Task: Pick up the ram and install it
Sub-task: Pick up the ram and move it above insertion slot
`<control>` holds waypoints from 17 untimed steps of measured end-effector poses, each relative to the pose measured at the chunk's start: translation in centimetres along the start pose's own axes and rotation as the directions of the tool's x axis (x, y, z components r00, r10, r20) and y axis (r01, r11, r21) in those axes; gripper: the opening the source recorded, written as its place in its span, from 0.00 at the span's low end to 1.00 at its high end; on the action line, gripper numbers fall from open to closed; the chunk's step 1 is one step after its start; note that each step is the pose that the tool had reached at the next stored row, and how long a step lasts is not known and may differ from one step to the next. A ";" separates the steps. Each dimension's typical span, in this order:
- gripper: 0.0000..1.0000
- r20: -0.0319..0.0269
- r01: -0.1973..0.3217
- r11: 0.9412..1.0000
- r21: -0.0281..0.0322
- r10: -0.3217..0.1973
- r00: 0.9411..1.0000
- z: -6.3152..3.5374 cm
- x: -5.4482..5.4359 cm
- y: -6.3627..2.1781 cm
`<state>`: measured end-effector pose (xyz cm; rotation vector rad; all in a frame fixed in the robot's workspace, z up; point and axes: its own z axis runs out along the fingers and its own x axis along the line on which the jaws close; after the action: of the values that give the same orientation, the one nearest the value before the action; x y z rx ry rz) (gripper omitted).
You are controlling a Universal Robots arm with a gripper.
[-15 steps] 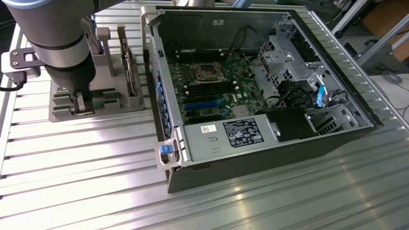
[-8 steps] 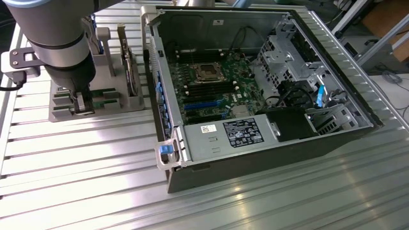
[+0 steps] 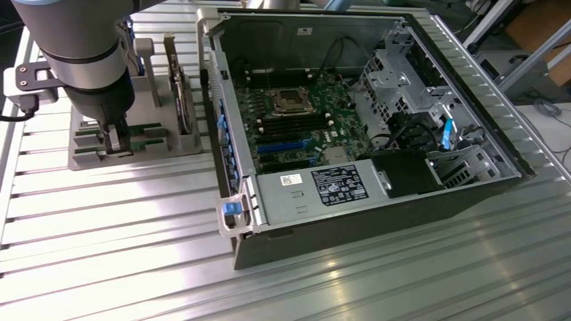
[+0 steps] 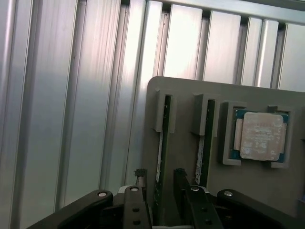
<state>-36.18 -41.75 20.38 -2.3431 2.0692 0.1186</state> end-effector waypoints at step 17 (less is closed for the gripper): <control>0.14 0.000 0.000 1.000 0.000 0.000 1.000 0.00 0.0 0.00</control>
<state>-36.18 -41.73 20.38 -2.3430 2.0691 0.1188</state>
